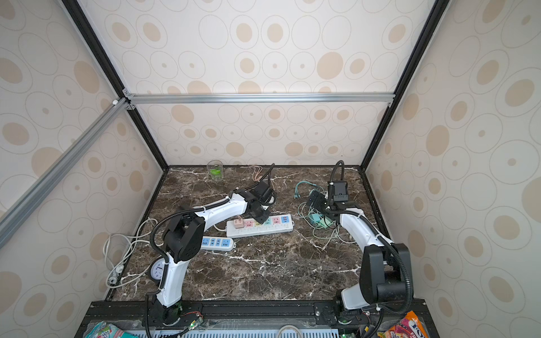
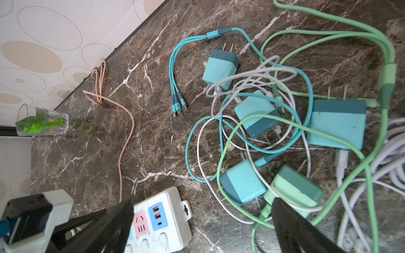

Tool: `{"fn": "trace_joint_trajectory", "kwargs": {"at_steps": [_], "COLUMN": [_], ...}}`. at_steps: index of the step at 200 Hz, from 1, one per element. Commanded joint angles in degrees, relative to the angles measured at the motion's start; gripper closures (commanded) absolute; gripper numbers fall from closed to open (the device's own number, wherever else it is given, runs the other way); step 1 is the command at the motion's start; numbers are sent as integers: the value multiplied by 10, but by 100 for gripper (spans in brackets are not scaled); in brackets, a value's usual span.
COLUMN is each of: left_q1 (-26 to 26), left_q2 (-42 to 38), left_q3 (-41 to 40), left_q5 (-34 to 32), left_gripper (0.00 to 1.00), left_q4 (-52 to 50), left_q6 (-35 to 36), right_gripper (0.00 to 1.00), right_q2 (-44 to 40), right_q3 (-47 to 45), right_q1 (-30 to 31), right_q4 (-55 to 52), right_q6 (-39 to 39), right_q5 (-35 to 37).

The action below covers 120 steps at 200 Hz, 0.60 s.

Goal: Insert plugs into power strip
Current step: Press the socket at the center of the table.

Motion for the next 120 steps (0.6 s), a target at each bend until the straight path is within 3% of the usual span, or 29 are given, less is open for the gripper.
{"fn": "trace_joint_trajectory", "kwargs": {"at_steps": [1, 30, 65, 120], "left_q1": [2, 7, 38, 120], "left_q2": [-18, -62, -131, -200], "left_q3": [5, -17, -95, -197], "left_q5": [-5, -59, -194, -238], "left_gripper": [100, 100, 100, 100], "left_q4": [12, 67, 182, 269], "left_q6": [7, -15, -89, -227], "right_gripper": [0, 0, 0, 0], "right_q2": [-14, -7, 15, 32], "right_q3": [-8, -2, 18, 24], "right_q1": [1, 1, 1, 1], "right_q4": [-3, 4, 7, 40], "right_q6": [5, 4, 9, 33], "right_q5": [-1, -10, -28, -52]}}
